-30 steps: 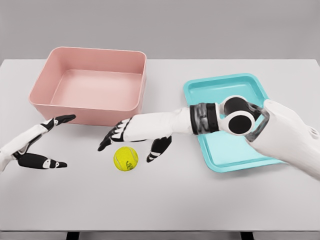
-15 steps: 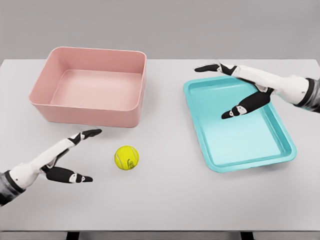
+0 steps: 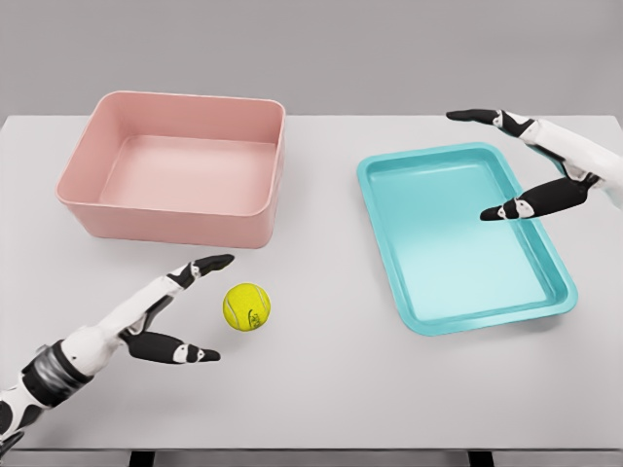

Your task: Put the tennis from the blue tray into the pink basket with both arms

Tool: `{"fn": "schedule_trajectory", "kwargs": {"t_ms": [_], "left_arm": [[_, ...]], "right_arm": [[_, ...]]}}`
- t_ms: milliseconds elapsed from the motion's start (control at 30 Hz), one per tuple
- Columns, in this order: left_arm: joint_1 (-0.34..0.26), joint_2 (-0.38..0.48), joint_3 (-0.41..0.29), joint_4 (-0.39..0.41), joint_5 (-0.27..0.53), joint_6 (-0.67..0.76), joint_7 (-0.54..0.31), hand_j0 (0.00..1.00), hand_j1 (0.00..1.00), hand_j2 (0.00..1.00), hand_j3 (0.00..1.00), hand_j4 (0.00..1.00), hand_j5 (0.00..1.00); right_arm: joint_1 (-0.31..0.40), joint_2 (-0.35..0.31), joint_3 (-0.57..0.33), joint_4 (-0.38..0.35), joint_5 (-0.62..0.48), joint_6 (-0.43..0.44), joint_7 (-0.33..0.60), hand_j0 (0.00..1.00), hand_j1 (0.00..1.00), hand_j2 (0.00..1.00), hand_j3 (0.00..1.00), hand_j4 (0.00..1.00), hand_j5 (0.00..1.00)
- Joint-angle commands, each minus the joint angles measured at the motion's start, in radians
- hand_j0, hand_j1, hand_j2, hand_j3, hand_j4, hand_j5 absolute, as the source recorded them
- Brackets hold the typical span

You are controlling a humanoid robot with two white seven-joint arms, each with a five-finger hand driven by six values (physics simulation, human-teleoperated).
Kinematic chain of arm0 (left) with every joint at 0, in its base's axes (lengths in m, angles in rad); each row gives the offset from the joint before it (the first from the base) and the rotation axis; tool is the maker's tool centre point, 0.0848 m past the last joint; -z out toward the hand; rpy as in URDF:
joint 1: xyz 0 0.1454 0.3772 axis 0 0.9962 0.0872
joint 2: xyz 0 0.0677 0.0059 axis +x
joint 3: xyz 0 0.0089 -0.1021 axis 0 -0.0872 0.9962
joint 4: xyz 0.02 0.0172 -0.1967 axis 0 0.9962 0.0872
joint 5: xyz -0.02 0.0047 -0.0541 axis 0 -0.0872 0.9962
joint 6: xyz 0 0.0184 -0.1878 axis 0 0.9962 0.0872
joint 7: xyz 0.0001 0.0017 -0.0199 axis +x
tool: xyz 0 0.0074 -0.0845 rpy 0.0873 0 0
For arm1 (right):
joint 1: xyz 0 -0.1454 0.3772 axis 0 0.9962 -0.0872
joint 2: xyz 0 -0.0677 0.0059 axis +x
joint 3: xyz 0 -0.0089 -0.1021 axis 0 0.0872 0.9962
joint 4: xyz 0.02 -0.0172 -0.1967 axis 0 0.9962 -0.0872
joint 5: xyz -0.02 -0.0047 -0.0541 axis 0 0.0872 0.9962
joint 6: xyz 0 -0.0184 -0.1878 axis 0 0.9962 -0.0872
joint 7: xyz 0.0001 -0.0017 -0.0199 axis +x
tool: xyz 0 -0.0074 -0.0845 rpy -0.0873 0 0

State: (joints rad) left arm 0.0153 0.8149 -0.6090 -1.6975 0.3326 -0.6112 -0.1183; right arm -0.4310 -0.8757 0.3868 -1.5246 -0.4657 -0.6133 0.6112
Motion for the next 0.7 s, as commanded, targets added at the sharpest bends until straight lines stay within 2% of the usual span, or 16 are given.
{"fn": "schedule_trajectory", "kwargs": {"t_ms": [0, 667], "left_arm": [[-0.002, -0.014, 0.000, -0.001, 0.003, 0.000, 0.000, 1.00, 1.00, 1.00, 1.00, 1.00, 1.00], [-0.017, -0.083, 0.006, 0.025, -0.047, 0.000, 0.002, 1.00, 1.00, 1.00, 1.00, 1.00, 1.00]], "right_arm": [[0.002, -0.002, -0.003, -0.022, -0.001, 0.002, 0.000, 1.00, 1.00, 1.00, 1.00, 1.00, 1.00], [0.003, 0.001, 0.001, -0.051, 0.001, 0.002, 0.000, 1.00, 1.00, 1.00, 1.00, 1.00, 1.00]]}}
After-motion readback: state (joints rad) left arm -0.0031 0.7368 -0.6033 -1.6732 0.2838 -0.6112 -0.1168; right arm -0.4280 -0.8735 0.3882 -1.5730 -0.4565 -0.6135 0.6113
